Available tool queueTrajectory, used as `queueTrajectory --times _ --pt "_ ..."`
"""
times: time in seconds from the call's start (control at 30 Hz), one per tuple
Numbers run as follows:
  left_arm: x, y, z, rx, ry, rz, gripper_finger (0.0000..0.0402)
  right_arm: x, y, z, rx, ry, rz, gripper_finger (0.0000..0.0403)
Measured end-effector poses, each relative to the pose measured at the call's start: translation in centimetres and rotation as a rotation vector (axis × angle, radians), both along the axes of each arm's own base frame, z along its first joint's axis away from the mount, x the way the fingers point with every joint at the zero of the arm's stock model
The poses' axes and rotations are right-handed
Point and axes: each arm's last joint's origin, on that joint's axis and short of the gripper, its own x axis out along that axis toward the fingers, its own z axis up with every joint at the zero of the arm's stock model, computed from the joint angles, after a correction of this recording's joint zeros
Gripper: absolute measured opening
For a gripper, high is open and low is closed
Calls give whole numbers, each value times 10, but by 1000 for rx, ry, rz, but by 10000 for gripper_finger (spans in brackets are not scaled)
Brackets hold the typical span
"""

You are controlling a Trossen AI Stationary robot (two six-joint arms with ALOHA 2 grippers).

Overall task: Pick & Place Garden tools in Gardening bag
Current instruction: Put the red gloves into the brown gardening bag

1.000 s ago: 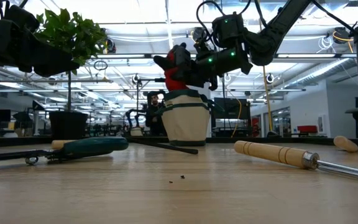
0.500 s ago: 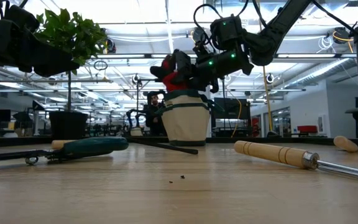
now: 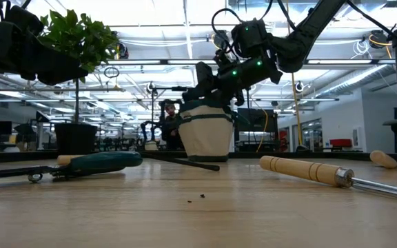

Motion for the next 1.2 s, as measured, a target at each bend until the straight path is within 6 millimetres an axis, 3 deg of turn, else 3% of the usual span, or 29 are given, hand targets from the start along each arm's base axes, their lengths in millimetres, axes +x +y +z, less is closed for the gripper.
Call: queueTrajectory --times 0.4,0.77,1.2 --pt "0 0 0 0 0 0 333 0 0 1 7 -19 -3 227" --pt "0 0 0 7 1 0 333 3 -6 27 -138 -139 -5 198" --pt "0 0 0 35 8 -1 333 22 -39 78 -274 260 36 119"
